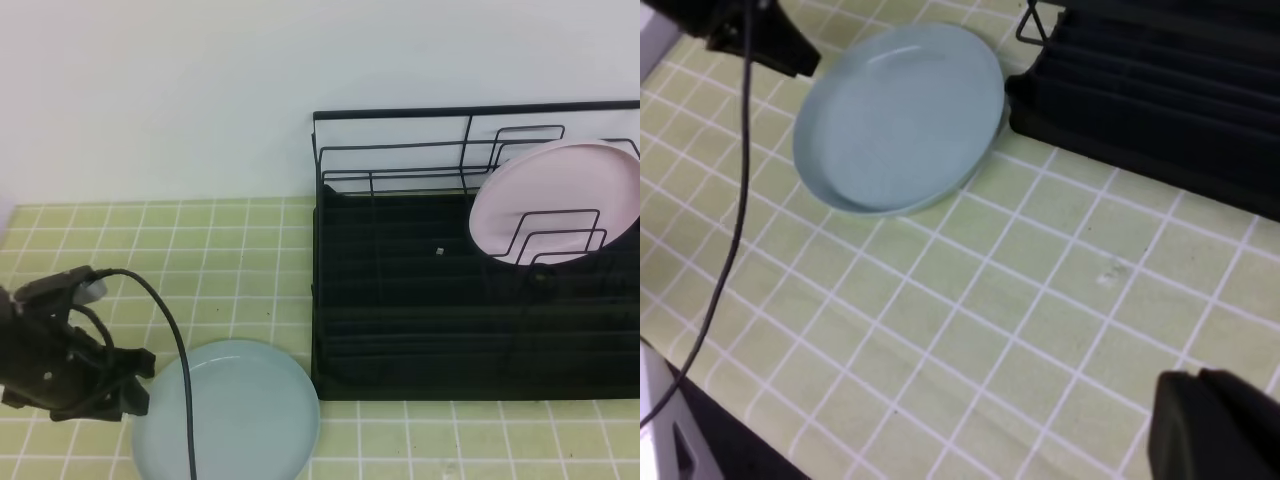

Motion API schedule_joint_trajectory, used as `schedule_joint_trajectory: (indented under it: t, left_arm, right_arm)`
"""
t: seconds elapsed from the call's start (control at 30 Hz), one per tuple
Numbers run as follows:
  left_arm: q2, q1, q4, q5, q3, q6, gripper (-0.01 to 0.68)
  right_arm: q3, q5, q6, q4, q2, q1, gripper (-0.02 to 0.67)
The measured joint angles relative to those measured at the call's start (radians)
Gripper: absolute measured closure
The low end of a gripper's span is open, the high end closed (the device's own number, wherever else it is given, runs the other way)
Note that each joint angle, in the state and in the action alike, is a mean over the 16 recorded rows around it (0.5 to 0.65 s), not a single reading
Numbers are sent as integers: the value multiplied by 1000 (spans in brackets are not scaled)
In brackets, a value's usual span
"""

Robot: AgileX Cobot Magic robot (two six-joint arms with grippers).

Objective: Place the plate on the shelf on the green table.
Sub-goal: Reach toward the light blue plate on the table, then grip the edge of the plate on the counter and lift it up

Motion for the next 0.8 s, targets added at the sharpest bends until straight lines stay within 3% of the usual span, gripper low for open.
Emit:
schedule_joint_trajectory:
  t: [0.43, 0.8]
  left_arm:
    - [136, 0, -83, 2, -58, 93, 456]
    - [170, 0, -98, 10, -61, 138, 598]
  right_arm:
    - [0, 3, -11, -11, 0, 0, 652]
    - [0, 9, -11, -26, 0, 0, 652]
